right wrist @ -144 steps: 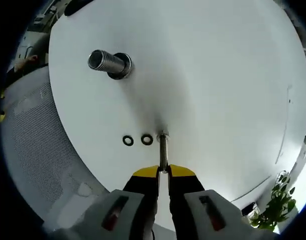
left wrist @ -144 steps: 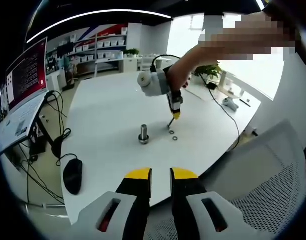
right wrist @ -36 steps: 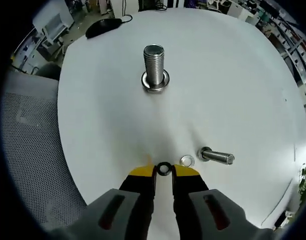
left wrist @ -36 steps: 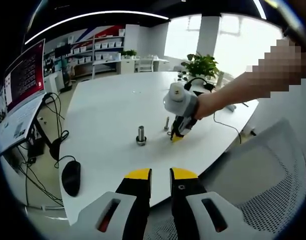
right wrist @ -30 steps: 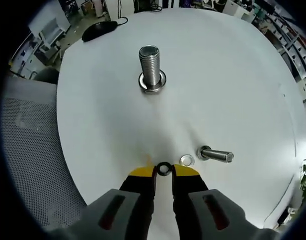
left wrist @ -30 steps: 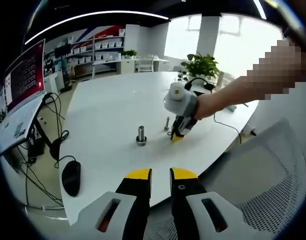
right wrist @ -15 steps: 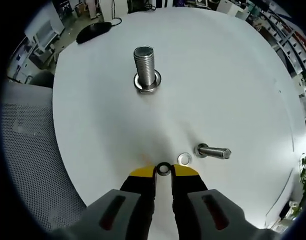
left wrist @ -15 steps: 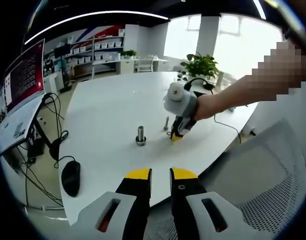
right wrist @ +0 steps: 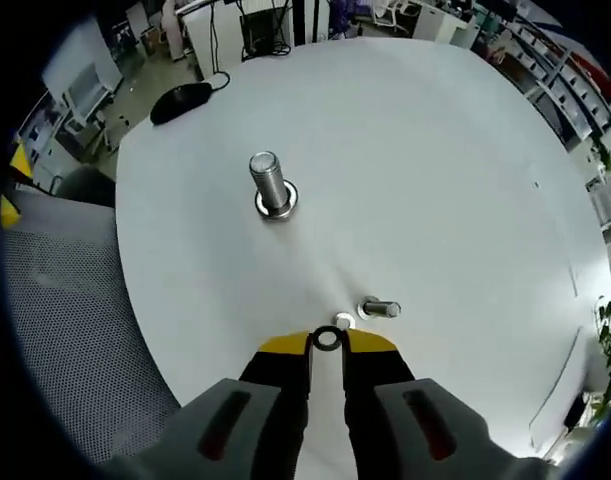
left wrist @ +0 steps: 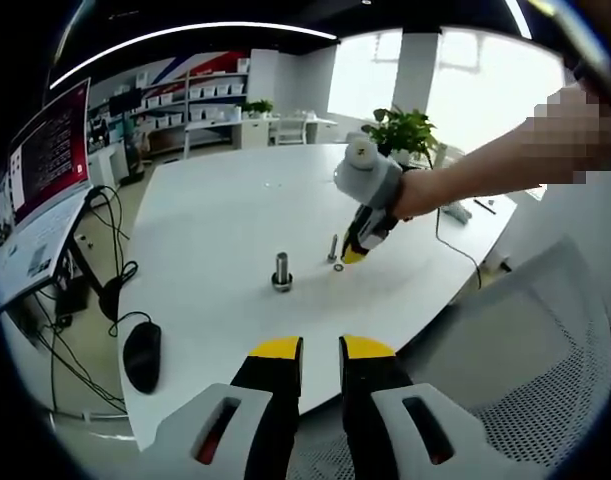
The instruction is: Place the washer onto the threaded stud by aligning its center hole with the stud, sliding it down to the base, and recovering from edge contact or off-axis alignment until the washer reaches the visible bottom stop.
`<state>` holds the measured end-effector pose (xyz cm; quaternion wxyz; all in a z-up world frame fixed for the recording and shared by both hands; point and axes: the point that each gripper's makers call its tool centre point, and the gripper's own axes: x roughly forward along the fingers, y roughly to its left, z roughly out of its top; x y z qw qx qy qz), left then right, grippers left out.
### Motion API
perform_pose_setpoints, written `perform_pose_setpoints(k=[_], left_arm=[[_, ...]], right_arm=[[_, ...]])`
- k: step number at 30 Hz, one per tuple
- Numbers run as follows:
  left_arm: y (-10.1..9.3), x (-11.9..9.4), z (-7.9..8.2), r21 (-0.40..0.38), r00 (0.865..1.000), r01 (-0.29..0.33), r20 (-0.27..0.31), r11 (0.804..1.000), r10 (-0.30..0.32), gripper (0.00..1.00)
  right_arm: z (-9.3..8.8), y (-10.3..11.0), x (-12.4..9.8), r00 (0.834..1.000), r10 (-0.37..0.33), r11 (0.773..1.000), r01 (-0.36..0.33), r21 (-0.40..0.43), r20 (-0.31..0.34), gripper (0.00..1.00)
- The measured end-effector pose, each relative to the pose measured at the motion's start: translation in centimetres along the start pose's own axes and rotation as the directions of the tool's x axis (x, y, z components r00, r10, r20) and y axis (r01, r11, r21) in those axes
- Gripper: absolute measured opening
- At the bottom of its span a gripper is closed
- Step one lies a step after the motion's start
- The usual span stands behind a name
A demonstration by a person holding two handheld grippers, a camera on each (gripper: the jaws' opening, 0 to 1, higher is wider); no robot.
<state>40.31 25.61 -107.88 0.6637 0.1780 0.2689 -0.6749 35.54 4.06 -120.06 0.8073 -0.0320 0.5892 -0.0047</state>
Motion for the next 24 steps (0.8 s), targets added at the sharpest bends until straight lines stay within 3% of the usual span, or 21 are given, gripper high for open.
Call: perform_pose_setpoints(k=[4,8,14,24], left_arm=[[0.0,0.0,0.0,0.001,1.000,0.000,0.000,1.000,0.000,0.12],[-0.2,-0.2,0.1,0.002,1.000,-0.001,-0.001,1.000,0.001,0.12],[0.3,0.3,-0.3,0.001,1.000,-0.001,0.002,1.000,0.001,0.12],[0.0,0.0,0.0,0.001,1.000,0.001,0.000,1.000,-0.001,0.12]], right_arm=[[0.6,0.3,-2.3,1.000,-0.013,1.000,0.014,-0.004,0.016,0.13],[0.7,-0.9,-1.4,0.999,-0.027,0.999,0.028,-0.019,0.026,0.13],[1.4,-1.9,-2.4,0.997,-0.057,0.998,0.058,-0.025,0.045,0.13],[2.2,-3.1,-2.1,0.996,-0.075,0.996,0.078,-0.046,0.054,0.13]])
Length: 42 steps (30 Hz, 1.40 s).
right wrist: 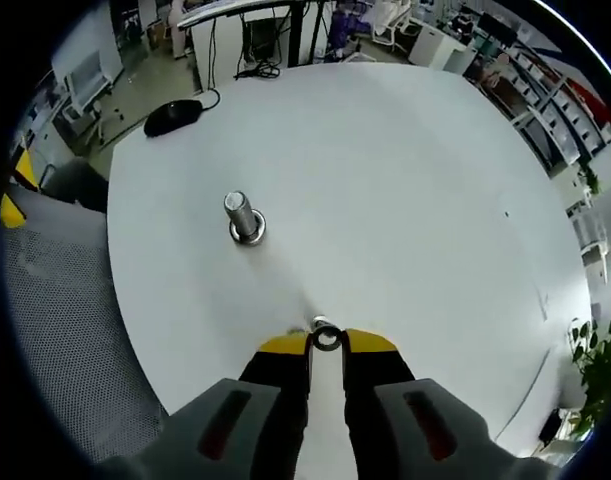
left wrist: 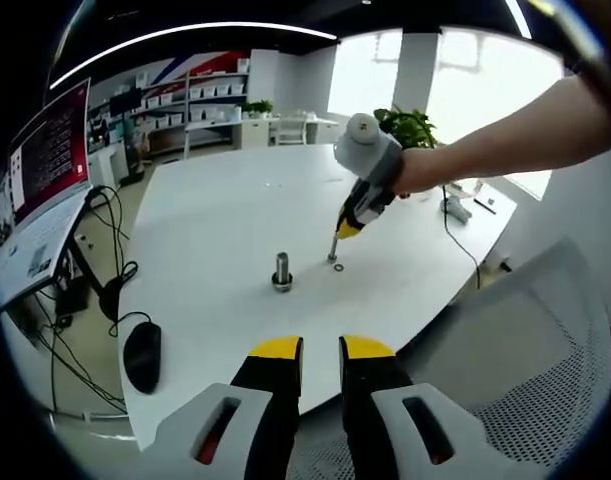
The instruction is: Place the washer onto the threaded stud by aligning its center hole with the stud, sliding it down to the base, and recovering from edge contact or off-axis alignment until the washer reaches the visible bottom stop.
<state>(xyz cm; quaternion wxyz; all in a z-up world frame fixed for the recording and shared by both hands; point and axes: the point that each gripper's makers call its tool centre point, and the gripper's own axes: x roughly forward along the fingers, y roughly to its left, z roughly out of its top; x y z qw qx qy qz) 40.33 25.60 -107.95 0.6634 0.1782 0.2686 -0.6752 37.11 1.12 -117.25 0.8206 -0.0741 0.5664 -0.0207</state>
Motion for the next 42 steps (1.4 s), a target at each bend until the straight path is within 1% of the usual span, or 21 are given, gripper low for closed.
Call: perform_pose_setpoints(k=[2,8,16,21,27,30,35,36,39,42], left_arm=[[-0.2,-0.2,0.2,0.000,1.000,0.001,0.000,1.000,-0.001,0.12],[-0.1,0.0,0.1,0.001,1.000,0.004,0.000,1.000,-0.004,0.12],[-0.1,0.0,0.1,0.002,1.000,0.006,0.001,1.000,-0.006,0.12],[-0.2,0.0,0.1,0.003,1.000,0.007,-0.001,1.000,-0.007,0.12],[-0.3,-0.2,0.1,0.002,1.000,0.007,-0.004,1.000,-0.007,0.12],[-0.1,0.0,-0.1,0.002,1.000,0.006,-0.006,1.000,-0.006,0.12],[-0.1,-0.1,0.0,-0.002,1.000,0.002,-0.008,1.000,-0.002,0.12],[-0.1,-0.1,-0.1,-0.002,1.000,0.002,-0.009,1.000,-0.002,0.12],[-0.1,0.0,-0.2,0.000,1.000,0.001,-0.014,1.000,-0.001,0.12],[-0.1,0.0,-0.2,-0.001,1.000,0.000,-0.015,1.000,0.000,0.12]], right_arm=[[0.1,-0.6,0.5,1.000,-0.001,1.000,0.001,-0.005,-0.003,0.13],[-0.1,-0.8,0.8,1.000,0.000,1.000,0.000,-0.003,-0.012,0.13],[-0.6,0.5,0.6,0.999,0.012,1.000,-0.013,-0.002,-0.034,0.13],[-0.7,0.0,2.0,0.998,0.032,0.999,-0.032,-0.010,-0.057,0.13],[-0.6,-0.1,2.5,0.996,0.048,0.998,-0.050,-0.023,-0.069,0.14],[-0.8,-0.1,2.9,0.995,0.061,0.998,-0.062,-0.011,-0.083,0.14],[-1.0,0.5,3.0,0.993,0.075,0.997,-0.075,-0.002,-0.089,0.14],[-1.1,0.5,3.3,0.991,0.086,0.996,-0.086,0.005,-0.098,0.14],[-1.6,0.1,4.2,0.991,0.090,0.996,-0.089,0.016,-0.100,0.14],[-1.8,0.1,4.5,0.990,0.097,0.995,-0.095,0.021,-0.102,0.14]])
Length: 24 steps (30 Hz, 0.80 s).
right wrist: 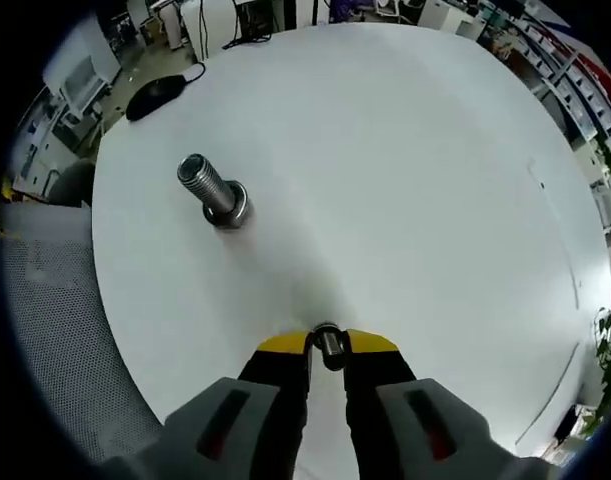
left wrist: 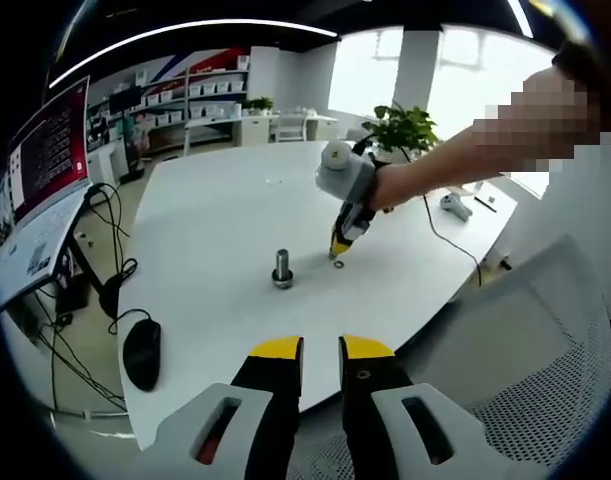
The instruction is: Place the washer onto the threaded stud by aligning its center hole with the stud, sliding it down to the base, and recovering from edge contact or off-axis alignment until the washer reaches the visible bottom stop.
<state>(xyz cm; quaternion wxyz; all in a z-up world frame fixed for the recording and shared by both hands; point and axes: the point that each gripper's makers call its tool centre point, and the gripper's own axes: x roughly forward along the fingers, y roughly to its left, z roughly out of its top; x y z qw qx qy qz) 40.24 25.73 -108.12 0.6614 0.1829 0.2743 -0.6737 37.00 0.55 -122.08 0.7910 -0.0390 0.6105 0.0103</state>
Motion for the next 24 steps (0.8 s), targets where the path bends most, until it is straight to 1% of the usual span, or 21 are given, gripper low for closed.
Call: perform_pose_setpoints(k=[2,6,10,12,15,16,18,24], left_arm=[[0.1,0.0,0.0,-0.001,1.000,0.000,0.000,1.000,0.000,0.12],[0.1,0.0,-0.1,-0.001,1.000,-0.001,0.000,1.000,0.001,0.12],[0.1,0.0,0.0,-0.003,1.000,-0.003,0.002,1.000,0.003,0.12],[0.1,0.0,0.0,-0.002,1.000,-0.003,0.001,1.000,0.003,0.12],[0.0,-0.1,0.1,-0.001,1.000,-0.003,0.000,1.000,0.003,0.12],[0.0,0.0,0.1,-0.002,1.000,-0.004,0.002,1.000,0.004,0.12],[0.0,-0.1,0.2,-0.003,1.000,-0.005,0.004,1.000,0.005,0.12],[0.0,-0.1,0.1,-0.001,1.000,-0.004,0.001,1.000,0.004,0.12]], right_arm=[[-0.3,0.1,0.3,1.000,0.002,1.000,-0.002,0.001,-0.005,0.15],[-0.6,0.5,-0.2,1.000,0.009,1.000,-0.009,0.014,0.003,0.15],[-0.6,0.0,-0.2,1.000,0.008,1.000,-0.008,0.010,0.008,0.16],[-0.9,-0.4,0.2,1.000,0.009,1.000,-0.009,0.014,0.011,0.17],[-0.9,-0.5,0.1,1.000,-0.008,1.000,0.008,0.026,0.029,0.19],[-1.0,-0.4,0.0,0.999,-0.004,0.999,0.003,0.040,0.035,0.19],[-1.2,0.5,-0.6,0.999,-0.005,0.999,0.003,0.053,0.037,0.20],[-1.9,0.6,-0.2,0.999,0.004,0.997,-0.006,0.071,0.034,0.21]])
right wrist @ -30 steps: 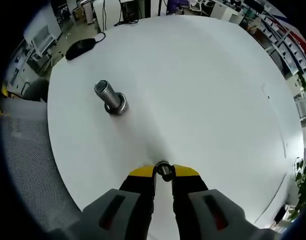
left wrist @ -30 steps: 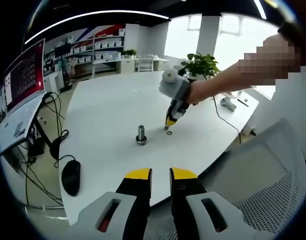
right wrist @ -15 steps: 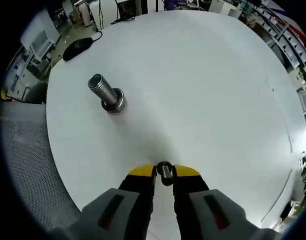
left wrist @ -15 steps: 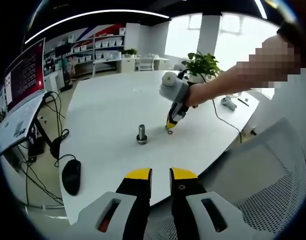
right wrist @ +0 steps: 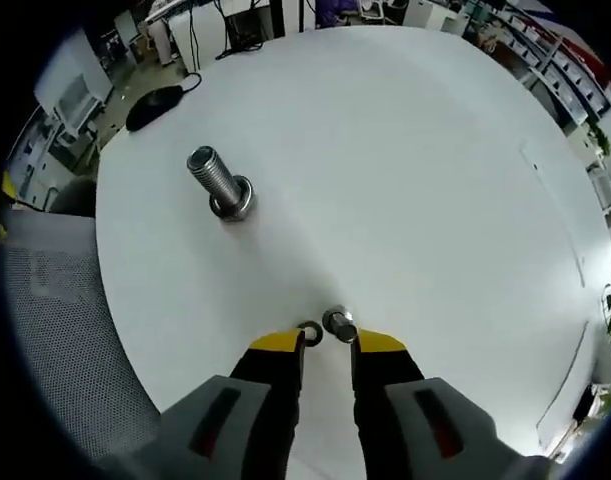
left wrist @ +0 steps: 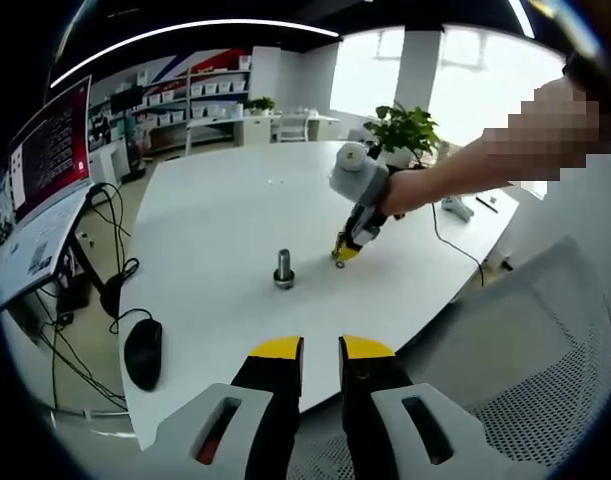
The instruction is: Place the washer onto the threaded stud by aligning its center hole with the stud, sliding it down to the base, and recovering from edge contact or off-axis alignment until the washer reaches the visible bottom stop.
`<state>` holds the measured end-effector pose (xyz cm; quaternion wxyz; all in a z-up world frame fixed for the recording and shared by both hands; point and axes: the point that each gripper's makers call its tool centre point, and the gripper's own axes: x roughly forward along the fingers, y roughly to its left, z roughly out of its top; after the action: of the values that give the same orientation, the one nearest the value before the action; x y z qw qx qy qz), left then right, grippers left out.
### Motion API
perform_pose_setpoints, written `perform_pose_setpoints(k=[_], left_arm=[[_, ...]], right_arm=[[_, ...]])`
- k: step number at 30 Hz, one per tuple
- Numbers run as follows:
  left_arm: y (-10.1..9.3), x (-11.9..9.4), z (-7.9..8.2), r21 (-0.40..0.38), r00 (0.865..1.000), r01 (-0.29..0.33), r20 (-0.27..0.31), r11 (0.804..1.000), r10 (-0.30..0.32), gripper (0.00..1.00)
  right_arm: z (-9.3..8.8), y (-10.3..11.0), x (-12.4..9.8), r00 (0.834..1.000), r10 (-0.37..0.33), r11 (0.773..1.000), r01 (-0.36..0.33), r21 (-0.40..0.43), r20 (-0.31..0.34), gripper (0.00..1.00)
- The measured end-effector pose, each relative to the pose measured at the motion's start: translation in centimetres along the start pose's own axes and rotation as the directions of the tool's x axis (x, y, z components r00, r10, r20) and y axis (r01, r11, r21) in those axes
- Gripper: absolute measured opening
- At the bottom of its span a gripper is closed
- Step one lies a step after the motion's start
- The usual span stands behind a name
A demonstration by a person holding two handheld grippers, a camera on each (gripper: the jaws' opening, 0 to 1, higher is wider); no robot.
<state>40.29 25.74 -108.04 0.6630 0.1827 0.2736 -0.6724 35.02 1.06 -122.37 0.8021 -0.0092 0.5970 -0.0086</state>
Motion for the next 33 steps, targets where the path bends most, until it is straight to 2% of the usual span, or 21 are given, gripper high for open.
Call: perform_pose_setpoints(k=[4,6,8,11,13,25,28,33], left_arm=[[-0.1,-0.1,0.1,0.003,1.000,0.001,-0.003,1.000,-0.001,0.12],[0.0,0.0,0.0,0.002,1.000,0.001,-0.004,1.000,-0.001,0.12],[0.1,0.1,-0.2,0.003,1.000,0.001,-0.005,1.000,-0.001,0.12],[-0.1,0.0,0.0,0.003,1.000,0.001,-0.007,1.000,-0.001,0.12],[0.0,0.0,-0.1,0.004,1.000,0.000,-0.008,1.000,0.000,0.12],[-0.1,0.0,0.0,0.005,1.000,0.004,-0.009,1.000,-0.004,0.12],[-0.1,0.1,-0.1,0.006,1.000,0.005,-0.011,1.000,-0.005,0.12],[-0.1,0.0,0.0,0.003,1.000,0.003,-0.009,1.000,-0.003,0.12]], right_arm=[[-0.4,0.7,-0.1,1.000,0.007,0.999,-0.007,0.034,0.006,0.21],[-0.1,1.2,0.0,0.999,0.023,0.996,-0.025,0.081,0.026,0.21],[0.0,1.4,0.2,0.999,0.025,0.995,-0.028,0.094,0.030,0.21],[0.1,1.2,0.7,0.999,0.014,0.996,-0.017,0.089,0.029,0.20],[-0.2,1.3,0.9,1.000,0.024,0.993,-0.025,0.117,0.008,0.20],[0.1,1.8,1.3,1.000,0.010,0.996,-0.011,0.084,0.005,0.19],[-0.2,1.6,1.3,1.000,-0.011,1.000,0.012,0.022,-0.003,0.16],[0.0,1.6,1.4,1.000,-0.016,1.000,0.016,0.022,0.000,0.15]])
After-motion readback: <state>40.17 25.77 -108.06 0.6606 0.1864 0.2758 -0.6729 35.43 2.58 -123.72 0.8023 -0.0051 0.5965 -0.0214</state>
